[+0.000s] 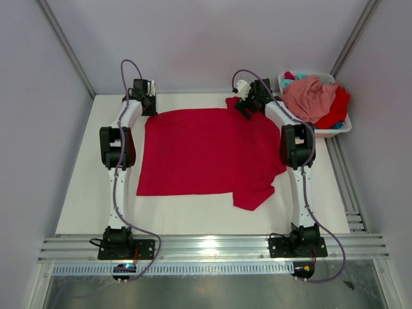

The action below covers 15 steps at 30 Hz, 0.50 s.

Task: Fold and stack the t-shirts
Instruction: Flatten the tshirt out

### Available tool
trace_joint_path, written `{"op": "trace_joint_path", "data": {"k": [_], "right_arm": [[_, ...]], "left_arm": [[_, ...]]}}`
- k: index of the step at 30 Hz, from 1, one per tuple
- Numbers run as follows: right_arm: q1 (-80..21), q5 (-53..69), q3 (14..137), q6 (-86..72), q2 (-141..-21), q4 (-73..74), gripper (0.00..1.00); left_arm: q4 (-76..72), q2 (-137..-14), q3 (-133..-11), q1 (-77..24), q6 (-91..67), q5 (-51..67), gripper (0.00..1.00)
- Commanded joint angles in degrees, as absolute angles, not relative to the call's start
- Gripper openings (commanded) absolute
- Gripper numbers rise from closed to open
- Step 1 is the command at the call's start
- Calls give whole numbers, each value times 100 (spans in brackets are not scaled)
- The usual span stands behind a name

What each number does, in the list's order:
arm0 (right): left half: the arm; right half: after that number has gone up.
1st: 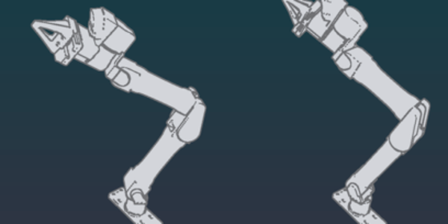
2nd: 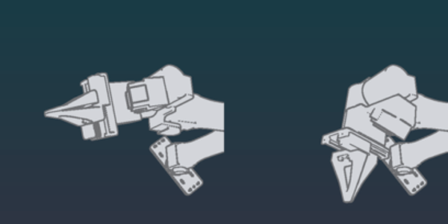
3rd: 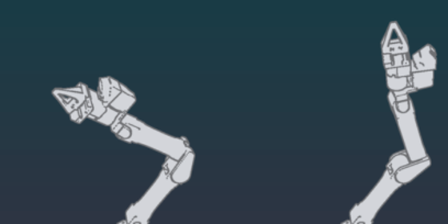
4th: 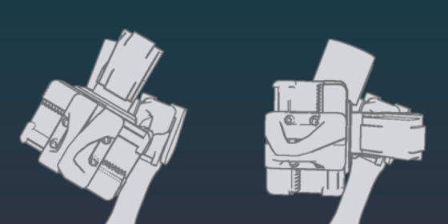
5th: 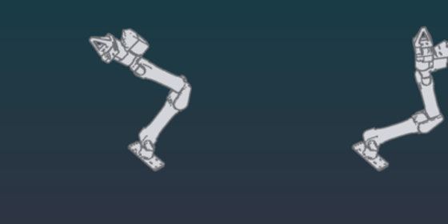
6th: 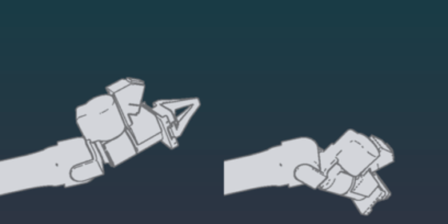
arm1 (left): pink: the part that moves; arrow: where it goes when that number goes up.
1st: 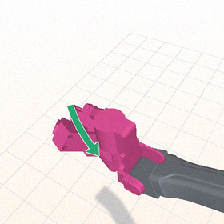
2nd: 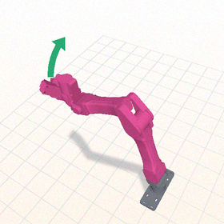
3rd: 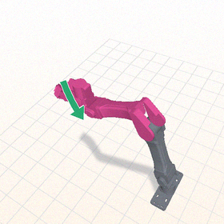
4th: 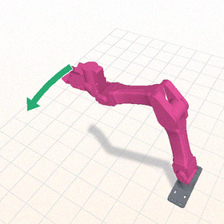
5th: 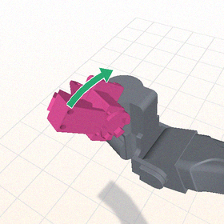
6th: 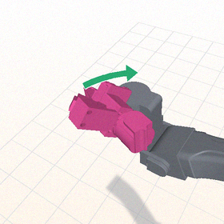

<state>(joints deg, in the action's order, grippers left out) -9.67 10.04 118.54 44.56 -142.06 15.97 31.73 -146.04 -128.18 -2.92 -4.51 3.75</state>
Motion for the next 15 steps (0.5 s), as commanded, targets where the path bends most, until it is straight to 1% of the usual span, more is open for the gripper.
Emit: {"op": "trace_joint_path", "data": {"k": [1,13,15], "right_arm": [[-1011,827,12269,4658,-14370,1916,98],[-1090,747,12261,5001,-14440,2021,98],[-1090,765,12269,5036,-14449,2083,93]], "left_arm": [[3551,-14265,-12727,-290,-527,536,0],[3551,-14230,-12683,-299,-501,598,0],[3542,-14221,-12674,-299,-483,598,0]]}}
